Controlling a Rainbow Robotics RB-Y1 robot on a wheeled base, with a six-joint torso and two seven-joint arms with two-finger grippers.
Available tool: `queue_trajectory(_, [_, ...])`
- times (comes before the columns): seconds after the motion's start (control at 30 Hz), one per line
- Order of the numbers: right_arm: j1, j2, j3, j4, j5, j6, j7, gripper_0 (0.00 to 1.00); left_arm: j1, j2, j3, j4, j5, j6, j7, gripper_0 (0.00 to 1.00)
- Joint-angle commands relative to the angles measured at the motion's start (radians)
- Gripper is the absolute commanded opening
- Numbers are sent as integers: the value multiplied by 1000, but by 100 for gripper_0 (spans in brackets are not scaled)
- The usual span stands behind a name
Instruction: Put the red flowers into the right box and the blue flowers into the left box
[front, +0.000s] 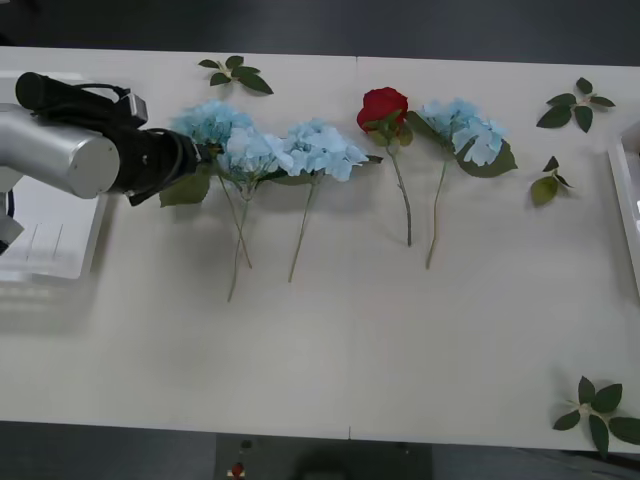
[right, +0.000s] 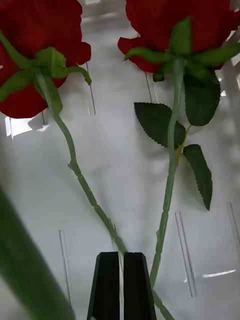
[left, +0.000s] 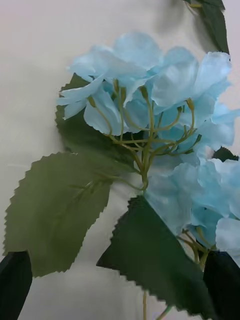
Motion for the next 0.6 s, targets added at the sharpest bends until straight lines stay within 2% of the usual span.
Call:
queue_trajectory(0.03, [-13,-13,-10,5,19,-6,-11,8,-56,-12,-14,28,-55,-19,8,100])
queue_trajectory(0.1, [-13,-10,-10,10,19,-10,-9,45,-71,-15,-35,43,-84,-19,10,100])
queue_trajectory(0.13, [-13,-9,-11,13,20,-13,-9,59,-79,-18,-44,54,-100,-19,13,100])
queue_trajectory(0.23, [-13,-3,-10,18,19,-19,-6,80,-105,-36,-72,92,-144,-19,18,100])
queue_trajectory(0.47, [-13,4,-11,35,17,-24,-6,82,-151,-85,-112,199,-193,-62,28,100])
queue_trajectory(0.6, [-13,-1,-19,31,-46,42,-6,82,-149,-108,-115,219,-212,-87,28,100])
